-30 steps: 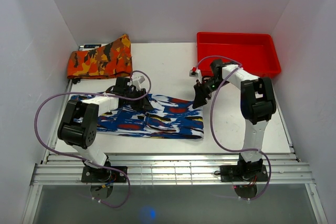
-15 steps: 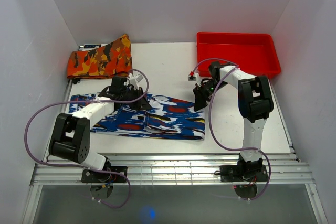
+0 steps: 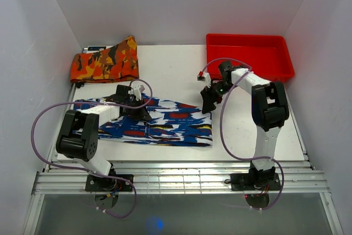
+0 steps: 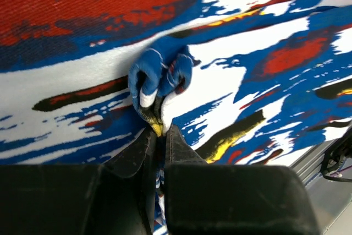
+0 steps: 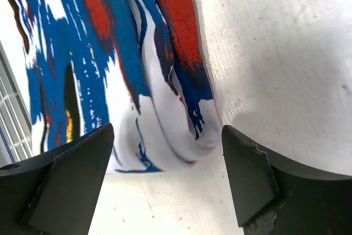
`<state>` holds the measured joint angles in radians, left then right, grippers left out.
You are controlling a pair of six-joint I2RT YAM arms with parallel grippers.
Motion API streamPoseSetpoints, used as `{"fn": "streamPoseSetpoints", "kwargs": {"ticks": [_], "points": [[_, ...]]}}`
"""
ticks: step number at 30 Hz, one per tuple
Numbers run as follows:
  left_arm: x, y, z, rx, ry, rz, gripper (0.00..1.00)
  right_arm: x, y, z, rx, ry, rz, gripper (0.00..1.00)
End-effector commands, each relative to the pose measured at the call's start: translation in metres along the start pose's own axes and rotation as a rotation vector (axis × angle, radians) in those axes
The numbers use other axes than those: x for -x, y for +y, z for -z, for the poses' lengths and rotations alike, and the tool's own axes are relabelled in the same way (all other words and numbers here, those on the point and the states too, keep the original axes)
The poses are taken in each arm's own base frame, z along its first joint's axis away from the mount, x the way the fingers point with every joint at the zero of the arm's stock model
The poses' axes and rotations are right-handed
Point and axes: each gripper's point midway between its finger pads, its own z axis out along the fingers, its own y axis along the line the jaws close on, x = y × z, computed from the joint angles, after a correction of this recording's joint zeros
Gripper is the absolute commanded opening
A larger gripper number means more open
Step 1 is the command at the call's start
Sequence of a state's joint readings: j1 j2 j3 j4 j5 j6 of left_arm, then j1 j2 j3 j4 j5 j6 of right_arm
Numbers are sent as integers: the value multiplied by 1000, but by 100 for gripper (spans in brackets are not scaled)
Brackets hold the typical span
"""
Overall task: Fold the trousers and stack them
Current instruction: Fold the trousers
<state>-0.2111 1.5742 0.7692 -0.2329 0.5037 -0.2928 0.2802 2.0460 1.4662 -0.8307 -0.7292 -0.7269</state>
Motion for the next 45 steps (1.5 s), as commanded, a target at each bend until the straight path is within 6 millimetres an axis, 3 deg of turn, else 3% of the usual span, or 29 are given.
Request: {"fn": "streamPoseSetpoints", "kwargs": {"ticks": [1,4,7,10,11,14,15,21,22,26,30,32,37,38,41,45], "points": [[4,7,-3,18,2,-17,0,42,12,37,-98,-102,54,85],[4,8,-4,22,4,-14,0,66,30,62,-139,-169,54,85],[3,12,-5,45,4,-12,0,80,72,74,-23,-248,22,79],[3,14,-7,50,5,-5,0,63,108,55,140,-224,-72,68],[4,15,-7,54,6,-1,0,48,115,45,183,-198,-118,66],[7,15,-9,56,8,1,0,28,127,23,281,-177,-194,62],[6,16,-10,59,13,5,0,14,129,14,303,-151,-235,60],[9,27,-12,95,12,24,0,-45,115,-27,316,-23,-442,58],[9,29,-12,97,13,31,0,-59,105,-35,268,22,-473,57],[12,35,-13,99,16,52,0,-82,74,-49,152,117,-576,57],[19,25,-13,49,19,40,1,-85,46,-40,75,105,-635,57],[23,18,-12,21,15,30,7,-87,34,-29,0,104,-623,57],[26,-7,-1,-91,0,9,34,-100,8,9,-156,105,-563,57],[27,-10,3,-101,-10,3,42,-102,9,14,-163,110,-550,57],[36,-25,21,-128,-63,-54,50,-95,14,29,-174,101,-473,57],[49,-43,51,-131,-145,-132,57,-65,32,41,-114,11,-403,58]]}}
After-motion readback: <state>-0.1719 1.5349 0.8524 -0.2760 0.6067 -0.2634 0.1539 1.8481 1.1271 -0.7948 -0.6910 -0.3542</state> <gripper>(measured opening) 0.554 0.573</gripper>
